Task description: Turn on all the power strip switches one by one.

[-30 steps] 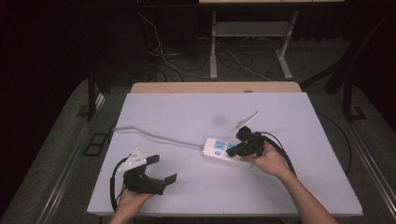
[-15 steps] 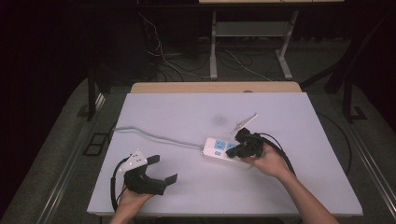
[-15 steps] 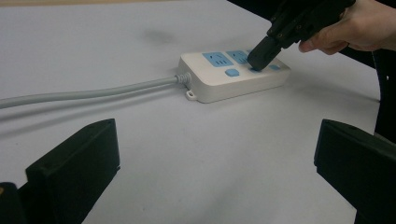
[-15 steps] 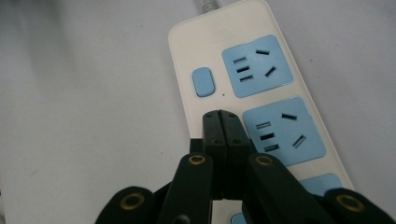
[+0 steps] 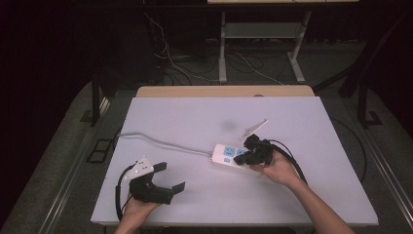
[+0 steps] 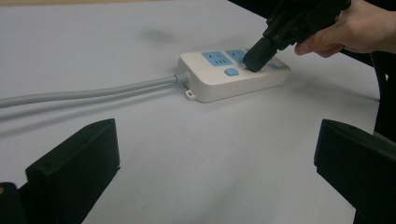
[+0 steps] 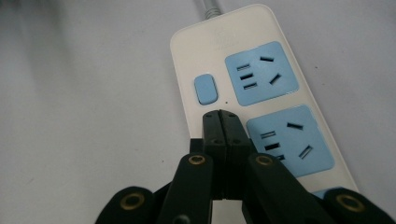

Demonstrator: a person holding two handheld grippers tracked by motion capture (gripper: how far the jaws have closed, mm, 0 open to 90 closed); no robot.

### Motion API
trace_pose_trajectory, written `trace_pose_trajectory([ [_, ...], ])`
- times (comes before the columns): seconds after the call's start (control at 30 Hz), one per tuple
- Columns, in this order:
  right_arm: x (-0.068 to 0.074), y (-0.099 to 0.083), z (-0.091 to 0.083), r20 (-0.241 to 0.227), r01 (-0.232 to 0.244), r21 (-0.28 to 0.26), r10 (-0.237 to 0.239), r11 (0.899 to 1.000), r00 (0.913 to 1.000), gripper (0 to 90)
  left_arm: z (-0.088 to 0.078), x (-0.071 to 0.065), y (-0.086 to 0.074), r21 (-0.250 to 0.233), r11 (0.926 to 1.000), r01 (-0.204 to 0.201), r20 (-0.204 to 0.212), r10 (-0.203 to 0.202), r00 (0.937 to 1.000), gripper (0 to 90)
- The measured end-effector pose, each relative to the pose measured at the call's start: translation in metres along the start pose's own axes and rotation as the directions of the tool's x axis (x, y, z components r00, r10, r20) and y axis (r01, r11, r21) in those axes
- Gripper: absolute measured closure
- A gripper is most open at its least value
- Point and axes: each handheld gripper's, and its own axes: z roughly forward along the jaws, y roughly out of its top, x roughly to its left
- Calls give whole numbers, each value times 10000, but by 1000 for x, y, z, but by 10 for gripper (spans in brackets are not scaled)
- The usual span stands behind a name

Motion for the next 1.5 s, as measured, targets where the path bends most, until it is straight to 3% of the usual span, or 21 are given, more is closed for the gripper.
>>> trace_pose_trajectory([
  [0.47, 0, 0, -4, -132, -313, 33, 314, 9995, 9994, 900, 0, 2, 0, -4, 10000, 28, -5, -28, 10000, 0],
  [0.67, -1, 0, -15, -122, -441, -280, 438, 9986, 9990, 900, 0, 1, 0, -6, 10000, 8, -11, -8, 10000, 0],
  [0.9, -1, 5, -28, -218, -366, -698, 351, 9969, 9991, 900, 1, 1, 0, -16, 10000, 2, -17, -2, 10000, 0],
  [1.5, 8, 34, -32, -214, 86, -740, -102, 9972, 9997, 900, 0, 4, 0, -41, 10000, 23, -98, -23, 9999, 0],
])
